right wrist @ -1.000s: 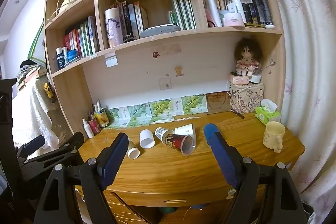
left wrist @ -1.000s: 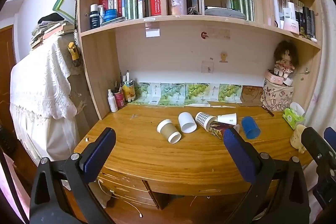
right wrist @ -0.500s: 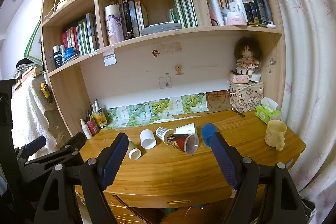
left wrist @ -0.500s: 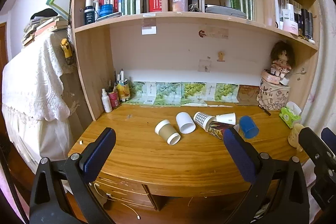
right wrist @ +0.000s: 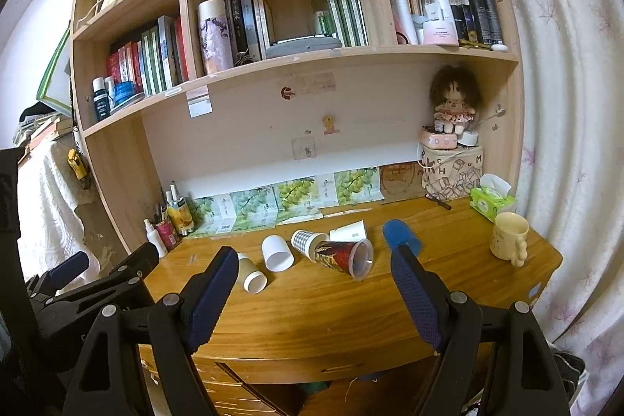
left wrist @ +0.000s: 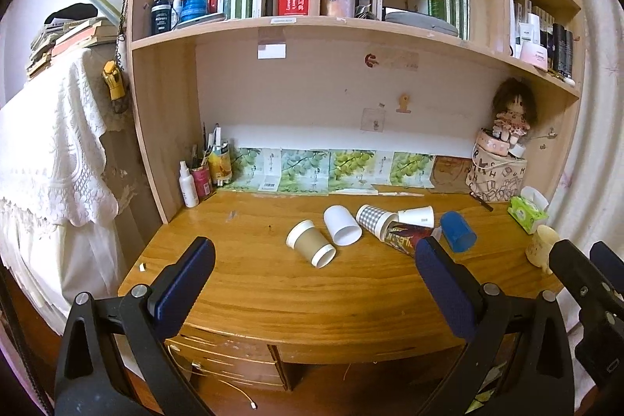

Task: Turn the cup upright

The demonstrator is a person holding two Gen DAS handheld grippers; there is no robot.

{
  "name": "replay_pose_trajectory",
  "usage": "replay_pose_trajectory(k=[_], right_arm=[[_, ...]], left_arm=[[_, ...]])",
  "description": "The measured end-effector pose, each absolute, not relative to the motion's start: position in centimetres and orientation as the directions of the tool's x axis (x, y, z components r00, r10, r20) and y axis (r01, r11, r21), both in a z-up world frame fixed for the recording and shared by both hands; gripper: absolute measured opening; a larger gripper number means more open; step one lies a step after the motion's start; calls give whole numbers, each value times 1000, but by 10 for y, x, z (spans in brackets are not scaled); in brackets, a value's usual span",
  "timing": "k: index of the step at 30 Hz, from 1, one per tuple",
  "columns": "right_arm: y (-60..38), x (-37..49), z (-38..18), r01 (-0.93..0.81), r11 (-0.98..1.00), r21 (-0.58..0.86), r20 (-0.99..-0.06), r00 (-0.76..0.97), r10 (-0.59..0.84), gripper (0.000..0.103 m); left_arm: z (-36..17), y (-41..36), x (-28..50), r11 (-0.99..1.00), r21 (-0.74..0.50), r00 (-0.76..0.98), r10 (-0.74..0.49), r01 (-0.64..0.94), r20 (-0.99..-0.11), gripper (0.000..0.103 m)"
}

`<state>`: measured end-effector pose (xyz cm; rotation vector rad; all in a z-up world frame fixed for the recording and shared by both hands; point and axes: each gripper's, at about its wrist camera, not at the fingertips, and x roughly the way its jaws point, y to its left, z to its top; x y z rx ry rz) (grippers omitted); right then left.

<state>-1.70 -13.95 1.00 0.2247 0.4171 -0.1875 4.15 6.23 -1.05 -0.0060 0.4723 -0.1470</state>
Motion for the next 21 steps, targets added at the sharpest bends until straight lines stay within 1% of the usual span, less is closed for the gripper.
replay_pose_trajectory(k=[8, 17, 21], right_arm=[[-127, -11, 13, 215, 961, 176, -430, 895, -121, 81], [-123, 9, 8, 162, 970, 182, -465, 883, -60, 81], [-126, 26, 4, 136, 971, 199, -474, 880, -26, 81]], left_arm=[[-12, 78, 48, 991, -70, 873, -130, 110, -471, 102], [-19, 87, 66, 996, -84, 859, -59, 19, -508, 102], [-22, 87, 78, 997, -70, 856, -16, -23, -517, 102]])
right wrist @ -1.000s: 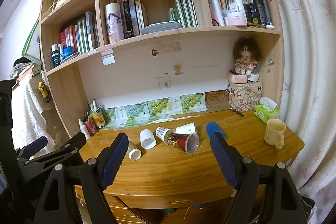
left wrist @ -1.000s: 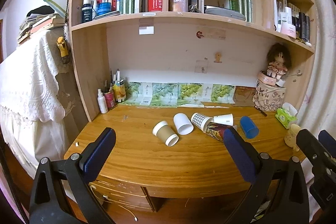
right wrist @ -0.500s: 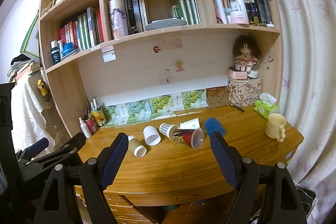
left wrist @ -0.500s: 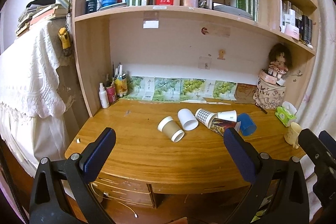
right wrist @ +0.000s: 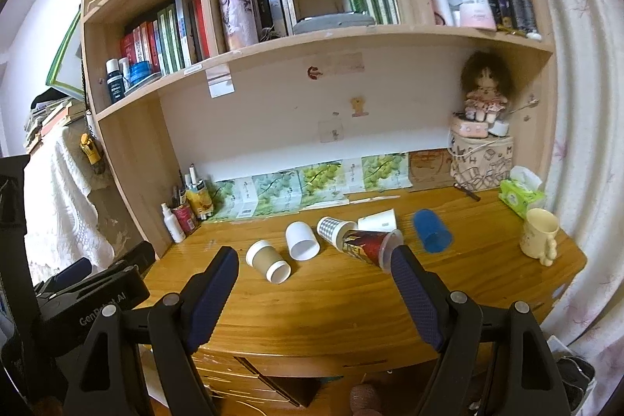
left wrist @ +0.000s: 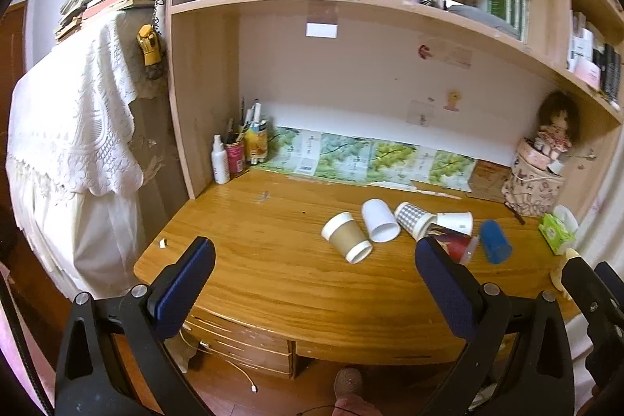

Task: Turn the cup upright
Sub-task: 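Lower the left gripper toward the checkered paper cup lying on its side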

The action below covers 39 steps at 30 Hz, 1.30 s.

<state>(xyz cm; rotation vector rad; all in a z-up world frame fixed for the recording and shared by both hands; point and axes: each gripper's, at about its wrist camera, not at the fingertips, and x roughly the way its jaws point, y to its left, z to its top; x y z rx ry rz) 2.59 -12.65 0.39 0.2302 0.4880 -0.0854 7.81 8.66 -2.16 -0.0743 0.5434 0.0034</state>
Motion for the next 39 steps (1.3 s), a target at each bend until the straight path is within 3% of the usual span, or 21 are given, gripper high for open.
replay_pose_trajectory(k=[14, 24, 39], right_arm=[[-149, 122, -11, 34, 973, 229, -509, 856, 90, 81], [-180, 199, -17, -24, 963, 270, -536, 827, 171, 81], [-217, 276, -37, -51, 934, 353, -596, 758, 267, 81]], left_arm=[[-25, 66, 161, 992, -41, 838, 79, -120, -539, 102], [-28, 41, 223, 983, 8, 774, 149, -183, -616, 102], [-43, -2, 310, 993, 43, 639, 103, -108, -762, 102]])
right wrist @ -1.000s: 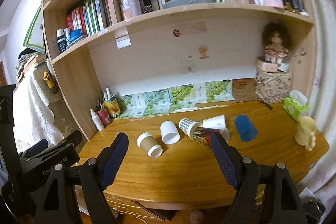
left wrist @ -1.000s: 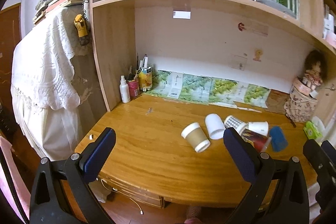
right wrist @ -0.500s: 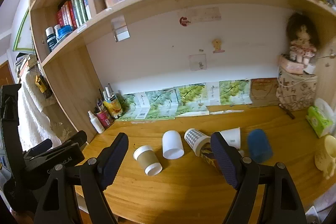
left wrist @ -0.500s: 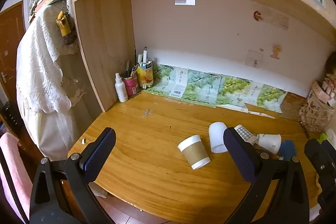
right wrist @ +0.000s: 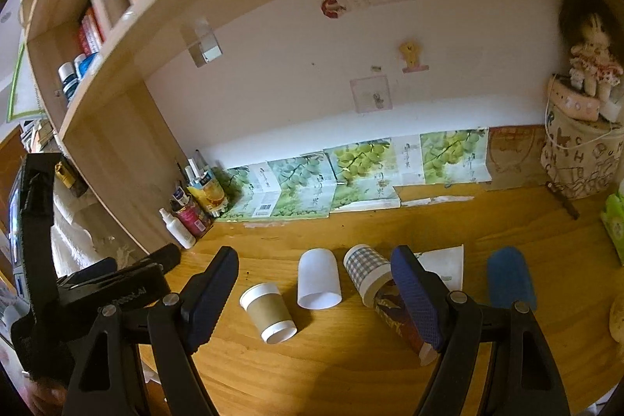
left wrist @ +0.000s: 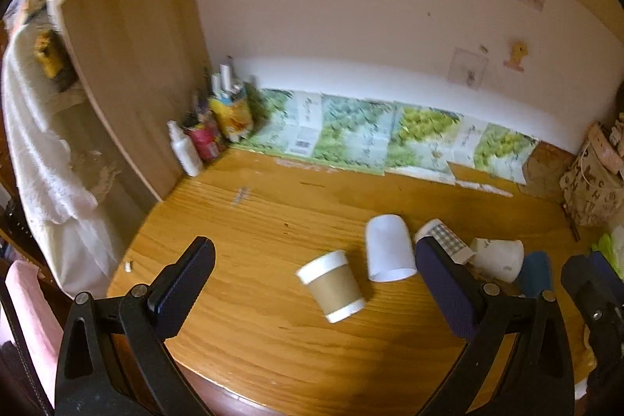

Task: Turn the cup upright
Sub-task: 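Lower the left gripper toward the checkered paper cup lying on its side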

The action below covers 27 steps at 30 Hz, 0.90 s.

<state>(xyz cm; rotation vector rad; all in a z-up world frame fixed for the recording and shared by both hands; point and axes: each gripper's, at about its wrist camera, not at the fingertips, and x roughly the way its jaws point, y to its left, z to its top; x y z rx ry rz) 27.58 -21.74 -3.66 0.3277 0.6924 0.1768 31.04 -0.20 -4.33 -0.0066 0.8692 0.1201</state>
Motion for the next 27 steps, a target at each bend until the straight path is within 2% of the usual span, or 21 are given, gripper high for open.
replay_pose_trajectory(k=[13, 27], right_arm=[[-256, 329, -69, 30, 933, 359, -700, 669, 248, 81], [-285, 368, -105, 24, 945, 326, -783, 568, 255, 81]], left_arm=[[-71, -47, 383, 999, 6, 516, 29, -46, -856, 102], [-137, -83, 435, 996, -75, 259, -60, -48, -964, 102]])
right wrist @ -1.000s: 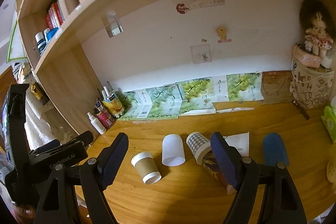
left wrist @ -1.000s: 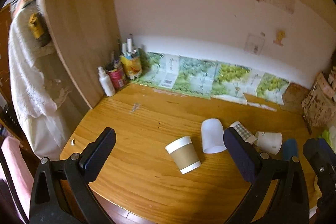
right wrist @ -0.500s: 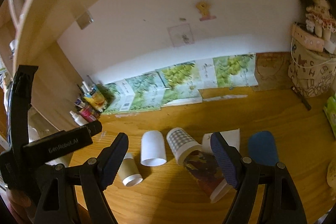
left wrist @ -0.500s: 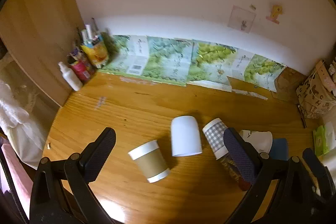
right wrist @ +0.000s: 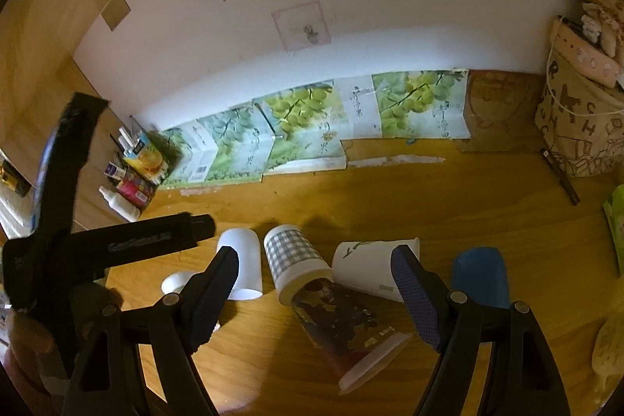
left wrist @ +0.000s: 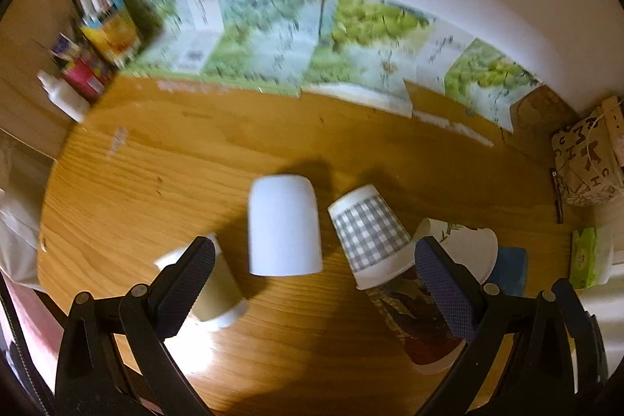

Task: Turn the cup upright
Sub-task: 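Lower the left gripper toward the checkered paper cup lying on its side, then close the left gripper around the checkered cup's body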

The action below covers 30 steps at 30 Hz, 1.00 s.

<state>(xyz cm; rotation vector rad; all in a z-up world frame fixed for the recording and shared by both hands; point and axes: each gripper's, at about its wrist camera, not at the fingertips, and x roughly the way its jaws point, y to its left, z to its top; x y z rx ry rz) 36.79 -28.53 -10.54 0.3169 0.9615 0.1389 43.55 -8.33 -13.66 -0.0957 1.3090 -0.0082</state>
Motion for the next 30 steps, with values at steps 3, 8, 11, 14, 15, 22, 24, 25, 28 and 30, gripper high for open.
replay_pose_trajectory(k=[3, 8, 11, 14, 15, 22, 24, 25, 28, 30], right_arm=[[-288, 373, -113, 8, 946, 323, -795, 545, 266, 81], [-293, 385, -129, -8, 946, 324, -820, 496, 286, 81], [-293, 391, -136, -26, 947, 320, -833, 469, 294, 81], [-291, 395, -143, -51, 951, 304, -848, 441, 294, 81], [-291, 396, -145, -55, 952, 301, -851, 435, 294, 81], [-298, 398, -155, -35, 960, 279, -873, 408, 268, 81], [-300, 398, -157, -28, 962, 272, -877, 405, 260, 81], [-301, 398, -158, -22, 961, 274, -878, 402, 260, 81], [-303, 399, -160, -11, 961, 276, -883, 391, 258, 81], [-304, 400, -162, -6, 962, 273, -886, 387, 254, 81]], left_arm=[[-150, -90, 441, 996, -80, 203, -68, -48, -977, 102], [-168, -91, 449, 988, -128, 112, -118, -87, -987, 102], [-177, -92, 454, 984, -144, 72, -136, -108, -988, 102], [-186, -93, 459, 983, -143, 36, -140, -119, -990, 102], [-189, -94, 460, 982, -139, 27, -136, -126, -990, 102], [-209, -101, 467, 978, -154, -43, -161, -144, -986, 102], [-212, -103, 470, 978, -155, -50, -163, -141, -985, 102], [-214, -104, 471, 978, -152, -53, -161, -141, -985, 102], [-217, -107, 473, 980, -150, -63, -159, -133, -985, 102], [-218, -109, 475, 982, -140, -61, -148, -123, -987, 102]])
